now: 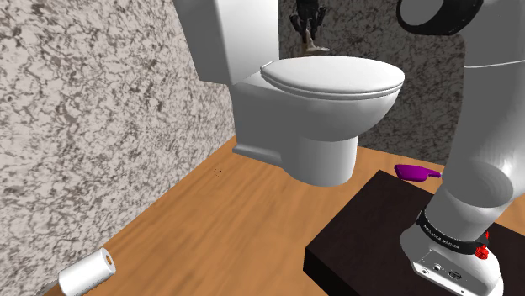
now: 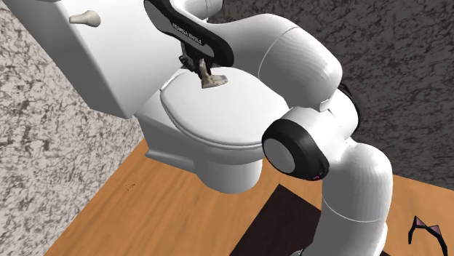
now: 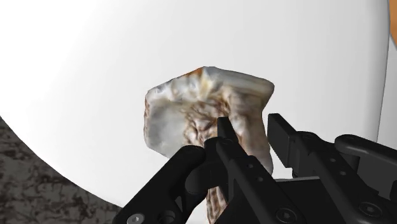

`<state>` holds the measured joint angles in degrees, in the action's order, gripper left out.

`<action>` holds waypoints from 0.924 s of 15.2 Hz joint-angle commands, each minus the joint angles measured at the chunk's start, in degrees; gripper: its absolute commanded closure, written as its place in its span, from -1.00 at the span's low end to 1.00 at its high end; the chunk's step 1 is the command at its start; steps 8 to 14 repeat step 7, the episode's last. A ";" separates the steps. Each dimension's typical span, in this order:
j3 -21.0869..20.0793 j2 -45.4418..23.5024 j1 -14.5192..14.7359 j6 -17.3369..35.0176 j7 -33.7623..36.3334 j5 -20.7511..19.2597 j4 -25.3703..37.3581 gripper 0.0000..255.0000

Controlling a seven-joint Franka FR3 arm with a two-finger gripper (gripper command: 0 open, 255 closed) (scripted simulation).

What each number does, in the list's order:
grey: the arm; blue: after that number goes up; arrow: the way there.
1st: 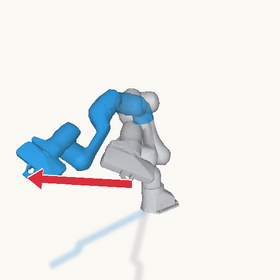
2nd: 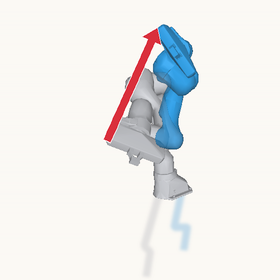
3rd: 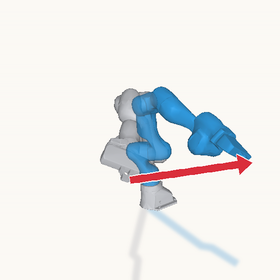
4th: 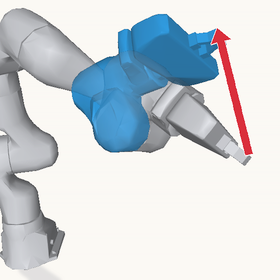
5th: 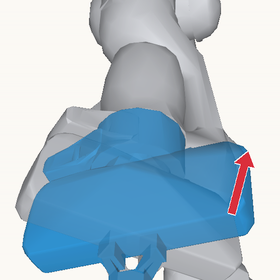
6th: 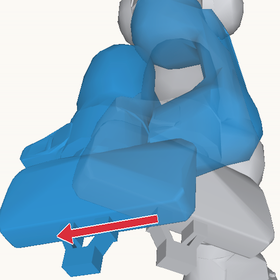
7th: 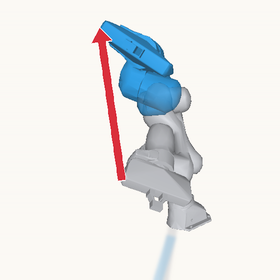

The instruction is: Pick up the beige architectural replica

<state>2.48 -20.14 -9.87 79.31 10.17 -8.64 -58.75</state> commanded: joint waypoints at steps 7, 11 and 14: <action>0.25 -7.30 -0.04 -9.84 -1.57 0.00 17.27 1.00; 0.25 -7.30 -0.04 -9.84 -1.57 0.00 17.27 1.00; 0.25 -7.30 -0.04 -9.84 -1.57 0.00 17.27 1.00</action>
